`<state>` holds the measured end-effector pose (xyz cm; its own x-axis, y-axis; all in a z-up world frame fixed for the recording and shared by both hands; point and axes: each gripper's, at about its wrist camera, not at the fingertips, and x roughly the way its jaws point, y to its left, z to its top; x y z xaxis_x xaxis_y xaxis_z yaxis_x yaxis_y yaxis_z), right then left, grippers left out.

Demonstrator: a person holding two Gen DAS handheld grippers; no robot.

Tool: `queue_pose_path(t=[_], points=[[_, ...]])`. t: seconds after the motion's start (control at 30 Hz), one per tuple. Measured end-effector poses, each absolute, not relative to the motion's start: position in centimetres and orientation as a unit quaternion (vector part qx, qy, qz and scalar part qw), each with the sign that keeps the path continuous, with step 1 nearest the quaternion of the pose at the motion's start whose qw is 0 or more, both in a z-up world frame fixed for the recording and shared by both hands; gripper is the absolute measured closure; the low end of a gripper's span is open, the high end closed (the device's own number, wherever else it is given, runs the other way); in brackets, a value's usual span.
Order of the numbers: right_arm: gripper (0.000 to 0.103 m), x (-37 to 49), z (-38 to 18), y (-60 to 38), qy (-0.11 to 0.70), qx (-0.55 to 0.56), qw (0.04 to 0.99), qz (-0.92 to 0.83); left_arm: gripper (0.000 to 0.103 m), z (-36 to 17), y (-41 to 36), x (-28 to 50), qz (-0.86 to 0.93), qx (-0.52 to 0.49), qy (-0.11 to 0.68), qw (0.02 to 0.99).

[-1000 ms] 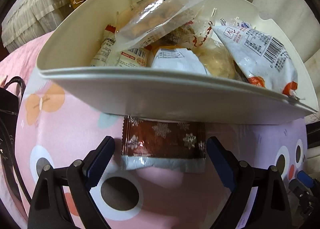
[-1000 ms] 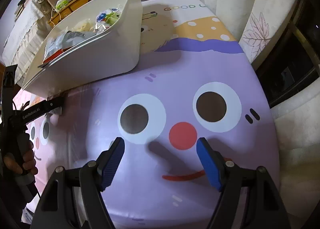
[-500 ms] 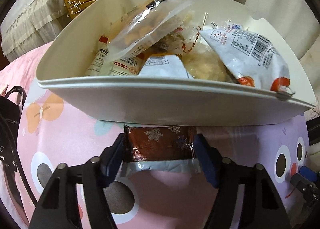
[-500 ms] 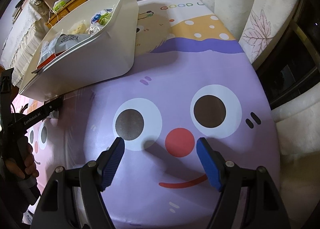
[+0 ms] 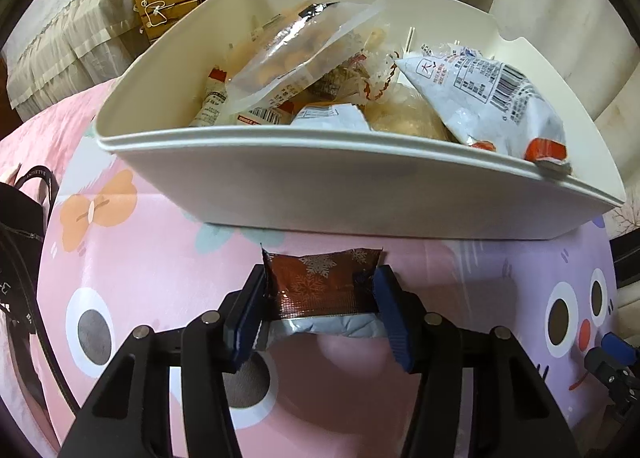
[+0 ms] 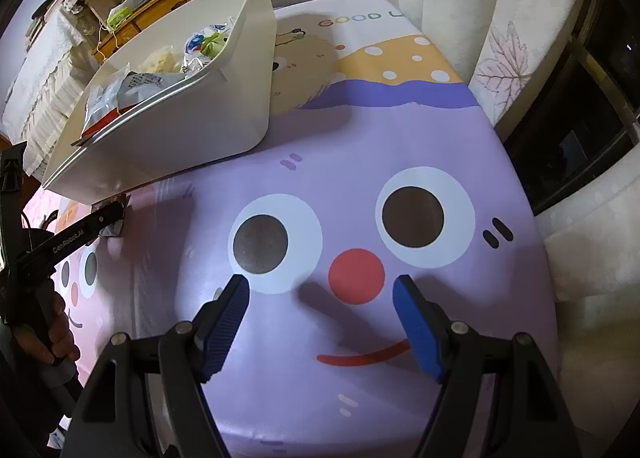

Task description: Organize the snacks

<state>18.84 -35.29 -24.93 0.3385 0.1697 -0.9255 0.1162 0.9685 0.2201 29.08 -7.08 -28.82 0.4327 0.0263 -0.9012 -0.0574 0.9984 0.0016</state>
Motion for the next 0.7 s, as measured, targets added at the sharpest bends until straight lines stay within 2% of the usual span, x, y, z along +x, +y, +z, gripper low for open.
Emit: queue_pose_path(t=[0.03, 0.1, 0.43, 0.7], points=[[0.029, 18.8, -24.8, -35.3, 0.575, 0.124, 0.809, 0.017, 0.062, -28.6, -6.9, 28.9, 0.026, -0.016, 0.531, 0.847], [0.029, 18.6, -24.5, -35.2, 0.573, 0.122, 0.810, 0.019, 0.064, -28.0, -6.7, 28.7, 0.027, -0.019, 0.534, 0.845], [0.029, 18.9, -22.3, -34.3, 0.555, 0.122, 0.822, 0.038, 0.088, -25.1, -5.8, 27.8, 0.002, -0.041, 0.541, 0.840], [0.029, 18.9, -21.4, -34.1, 0.541, 0.129, 0.830, 0.041, 0.095, -23.4, -6.8, 26.9, -0.014, -0.035, 0.542, 0.839]])
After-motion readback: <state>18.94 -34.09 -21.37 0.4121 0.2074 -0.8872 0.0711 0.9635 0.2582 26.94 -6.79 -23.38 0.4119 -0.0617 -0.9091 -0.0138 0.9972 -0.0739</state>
